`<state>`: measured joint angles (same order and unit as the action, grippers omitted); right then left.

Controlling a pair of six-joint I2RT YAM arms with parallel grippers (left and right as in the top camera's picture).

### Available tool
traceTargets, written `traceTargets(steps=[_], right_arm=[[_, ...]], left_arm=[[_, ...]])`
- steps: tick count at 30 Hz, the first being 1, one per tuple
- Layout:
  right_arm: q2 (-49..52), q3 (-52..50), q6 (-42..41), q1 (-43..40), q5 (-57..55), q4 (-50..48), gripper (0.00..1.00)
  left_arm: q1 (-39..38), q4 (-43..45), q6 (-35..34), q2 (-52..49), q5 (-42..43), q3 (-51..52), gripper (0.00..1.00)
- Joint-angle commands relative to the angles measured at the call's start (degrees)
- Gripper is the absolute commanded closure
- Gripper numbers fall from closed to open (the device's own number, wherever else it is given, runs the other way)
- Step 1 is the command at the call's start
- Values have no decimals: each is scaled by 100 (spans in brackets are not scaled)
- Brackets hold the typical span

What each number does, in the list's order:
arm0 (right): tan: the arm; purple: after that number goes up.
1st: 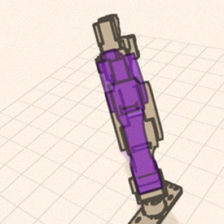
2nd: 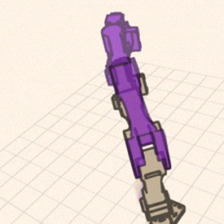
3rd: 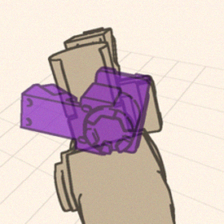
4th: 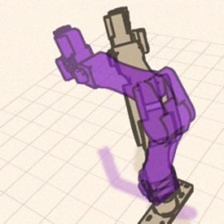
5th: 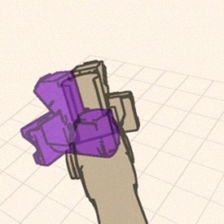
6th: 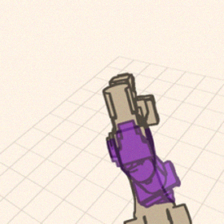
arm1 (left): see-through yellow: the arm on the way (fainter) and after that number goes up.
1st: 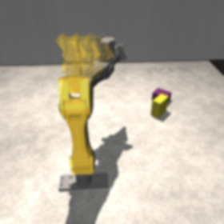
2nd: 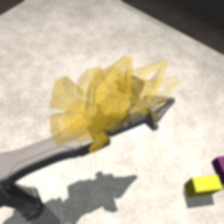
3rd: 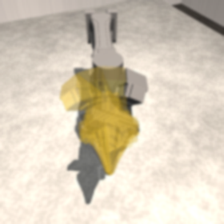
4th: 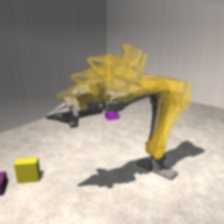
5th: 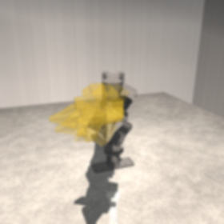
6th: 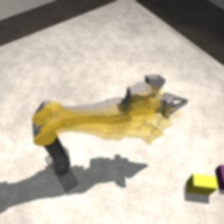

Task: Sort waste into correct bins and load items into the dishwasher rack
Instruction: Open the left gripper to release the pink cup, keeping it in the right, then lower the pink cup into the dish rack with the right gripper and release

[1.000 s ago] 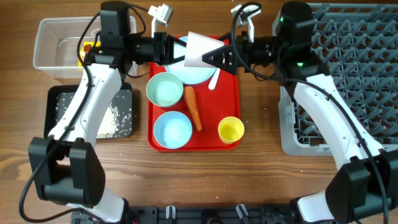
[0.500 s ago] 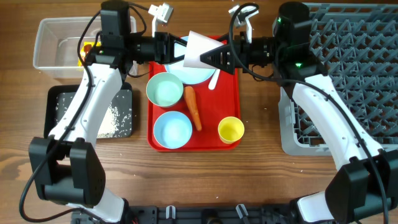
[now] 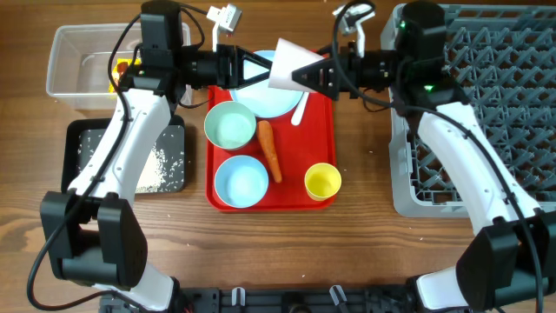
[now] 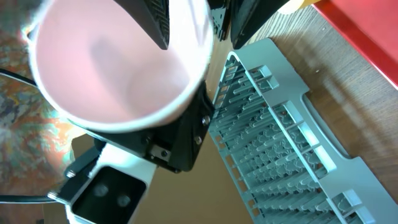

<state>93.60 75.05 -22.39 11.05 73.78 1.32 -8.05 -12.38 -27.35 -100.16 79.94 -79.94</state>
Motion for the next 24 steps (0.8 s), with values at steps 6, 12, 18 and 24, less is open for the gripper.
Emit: traceTargets(steps=[6,12,18,24], right_arm=[[7,37,925,-595,-151,1049,44],[4,37,1211,-1012,-1825,2485,46],[-201,164,1193,-1038,-3620,3665,48],[-535,1080,1191,-1038,-5392,5294,48]], left_arm=[[-20,22,31,50,-28,-44,69],[-22,-155,35,50,-697,-44,69],[-42,-1711,33,50,-3630,-44,63],[-282,-2634,33,48,-5735,-42,56]])
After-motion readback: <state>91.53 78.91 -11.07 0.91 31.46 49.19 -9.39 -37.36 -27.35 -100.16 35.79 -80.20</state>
